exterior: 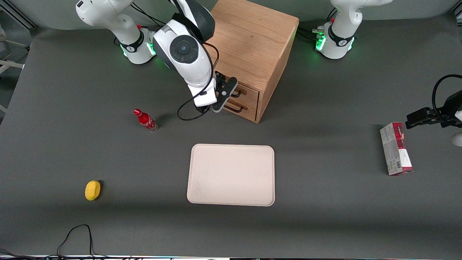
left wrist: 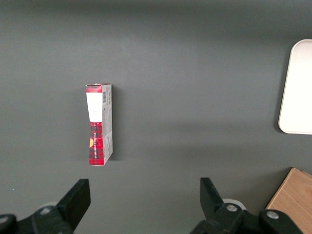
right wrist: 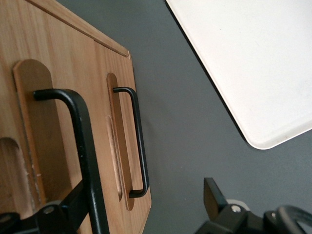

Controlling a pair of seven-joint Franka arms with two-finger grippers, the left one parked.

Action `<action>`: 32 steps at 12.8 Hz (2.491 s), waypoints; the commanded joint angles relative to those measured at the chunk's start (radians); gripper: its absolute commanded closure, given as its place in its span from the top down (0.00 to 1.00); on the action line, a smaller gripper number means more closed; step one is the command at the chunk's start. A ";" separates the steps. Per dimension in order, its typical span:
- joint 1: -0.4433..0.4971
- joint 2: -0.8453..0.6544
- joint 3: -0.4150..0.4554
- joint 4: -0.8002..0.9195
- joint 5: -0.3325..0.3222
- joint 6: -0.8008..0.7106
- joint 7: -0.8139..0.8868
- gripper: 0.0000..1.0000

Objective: Open upper drawer

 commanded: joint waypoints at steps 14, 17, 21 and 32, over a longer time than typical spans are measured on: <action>-0.057 0.100 -0.055 0.130 -0.019 0.007 -0.018 1.00; -0.059 0.119 -0.074 0.149 -0.019 0.007 -0.016 1.00; -0.079 0.142 -0.097 0.182 -0.050 0.001 -0.018 1.00; -0.191 0.254 -0.097 0.364 -0.058 -0.089 -0.182 1.00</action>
